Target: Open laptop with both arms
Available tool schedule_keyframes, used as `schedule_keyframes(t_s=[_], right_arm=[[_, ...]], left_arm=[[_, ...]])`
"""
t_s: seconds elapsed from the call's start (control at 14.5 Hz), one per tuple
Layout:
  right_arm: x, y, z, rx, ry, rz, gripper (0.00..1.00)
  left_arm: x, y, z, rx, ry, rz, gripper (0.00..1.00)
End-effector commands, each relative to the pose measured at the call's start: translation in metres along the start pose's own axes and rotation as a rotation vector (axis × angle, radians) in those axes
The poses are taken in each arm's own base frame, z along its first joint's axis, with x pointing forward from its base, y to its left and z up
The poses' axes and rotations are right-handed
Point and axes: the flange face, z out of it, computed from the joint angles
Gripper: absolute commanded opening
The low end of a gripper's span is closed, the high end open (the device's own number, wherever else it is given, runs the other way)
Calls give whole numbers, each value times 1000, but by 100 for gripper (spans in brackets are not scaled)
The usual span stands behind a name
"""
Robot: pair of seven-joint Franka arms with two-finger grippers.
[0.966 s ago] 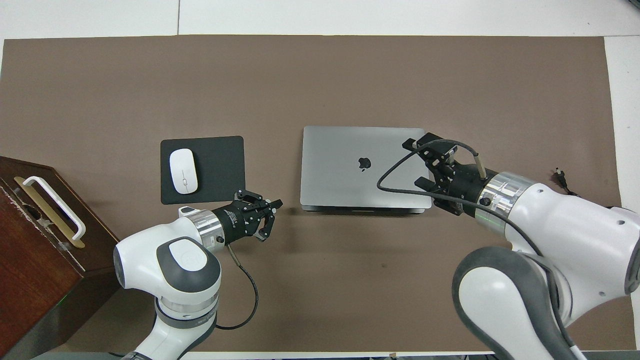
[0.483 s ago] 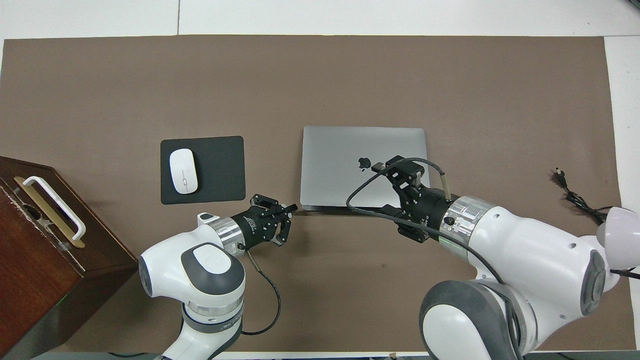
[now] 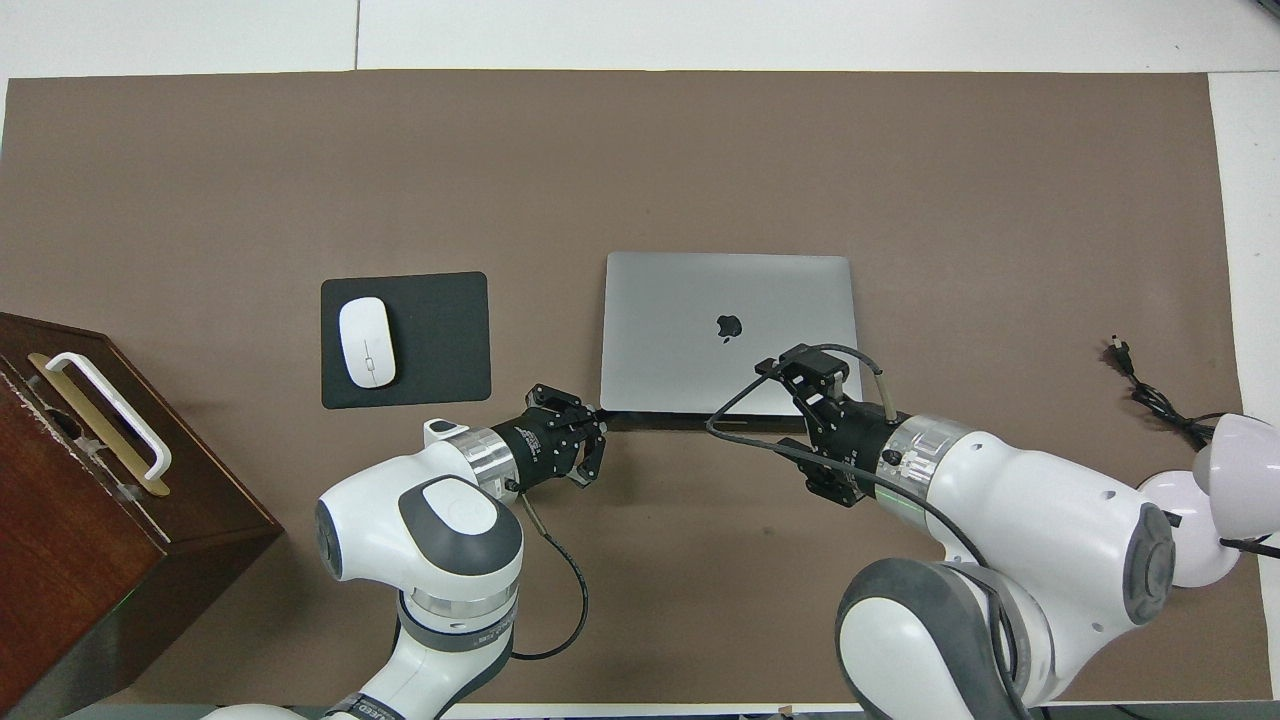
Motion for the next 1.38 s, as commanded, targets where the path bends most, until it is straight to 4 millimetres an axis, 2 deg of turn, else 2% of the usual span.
schedule_keyframes(t_s=[0.0,0.55,1.17,1.31], right_arm=[[15,22,7,11,55,-47,100],[30,31,24,-5,106,-139,100],[26,43,37,-40,99,-117,100],[23,43,38,-40,95,-115,100]], left_arm=[[-1,0,7,-23,2,-10,0],[-11,9,19,-49,0,-11,0],[-10,12,24,-60,12,-11,0],[-6,3,33,-45,28,-2,0]])
